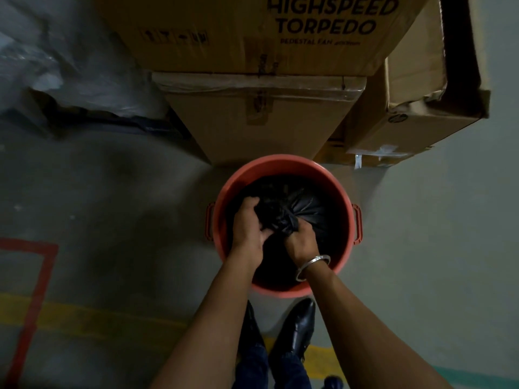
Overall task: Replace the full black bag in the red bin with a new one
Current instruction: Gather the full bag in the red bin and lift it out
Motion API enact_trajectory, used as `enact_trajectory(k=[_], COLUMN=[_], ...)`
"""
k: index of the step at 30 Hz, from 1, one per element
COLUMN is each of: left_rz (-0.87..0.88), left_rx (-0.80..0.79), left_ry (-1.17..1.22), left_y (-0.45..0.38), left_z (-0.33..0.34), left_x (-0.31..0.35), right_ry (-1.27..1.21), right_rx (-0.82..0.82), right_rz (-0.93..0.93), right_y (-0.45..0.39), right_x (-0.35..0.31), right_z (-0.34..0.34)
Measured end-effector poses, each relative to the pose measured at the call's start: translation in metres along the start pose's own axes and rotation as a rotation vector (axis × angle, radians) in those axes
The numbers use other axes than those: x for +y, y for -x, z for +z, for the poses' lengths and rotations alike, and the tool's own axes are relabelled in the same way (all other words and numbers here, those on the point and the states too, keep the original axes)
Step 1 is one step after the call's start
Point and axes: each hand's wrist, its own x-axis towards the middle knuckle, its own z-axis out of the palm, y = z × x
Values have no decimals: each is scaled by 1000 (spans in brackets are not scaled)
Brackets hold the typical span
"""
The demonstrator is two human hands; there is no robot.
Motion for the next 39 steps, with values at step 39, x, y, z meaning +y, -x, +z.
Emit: enact_trajectory(k=[39], left_rz=[-408], left_rx=[-42], left_ry=[-38], left_y=[-32], left_z=[-19], left_x=[-14], right_ry=[313], right_rx=[102], right_rz=[-374], right_y=[18], right_x=[20], right_z=[8])
